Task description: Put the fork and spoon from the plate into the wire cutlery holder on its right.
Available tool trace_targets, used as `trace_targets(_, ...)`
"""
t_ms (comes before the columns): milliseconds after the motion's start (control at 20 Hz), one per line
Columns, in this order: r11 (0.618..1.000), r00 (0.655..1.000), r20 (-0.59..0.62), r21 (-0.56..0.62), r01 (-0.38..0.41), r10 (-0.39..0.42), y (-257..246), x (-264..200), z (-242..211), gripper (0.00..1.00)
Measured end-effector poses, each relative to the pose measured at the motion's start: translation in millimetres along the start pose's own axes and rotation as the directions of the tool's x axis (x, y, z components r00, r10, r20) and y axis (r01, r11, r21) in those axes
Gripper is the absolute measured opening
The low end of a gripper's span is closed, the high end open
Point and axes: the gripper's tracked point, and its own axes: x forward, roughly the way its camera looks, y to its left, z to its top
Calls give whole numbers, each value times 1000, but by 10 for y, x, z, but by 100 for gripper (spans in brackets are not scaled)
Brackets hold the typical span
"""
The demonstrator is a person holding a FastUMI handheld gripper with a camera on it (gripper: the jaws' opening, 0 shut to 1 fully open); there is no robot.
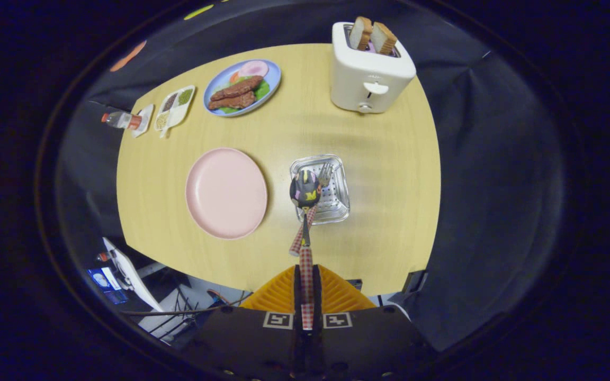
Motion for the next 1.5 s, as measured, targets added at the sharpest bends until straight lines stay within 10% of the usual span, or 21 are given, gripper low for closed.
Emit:
trace_targets(700,999,991,-135,41,16,-10,-98,282,337,14)
trace_targets(1050,999,995,103,39,-5,1,-43,87,684,81)
trace_targets(1300,998,918,395,40,-50,30,103,-209,986,98)
trace_targets(1500,999,733,679,6,-40,25,106,-573,1175,97)
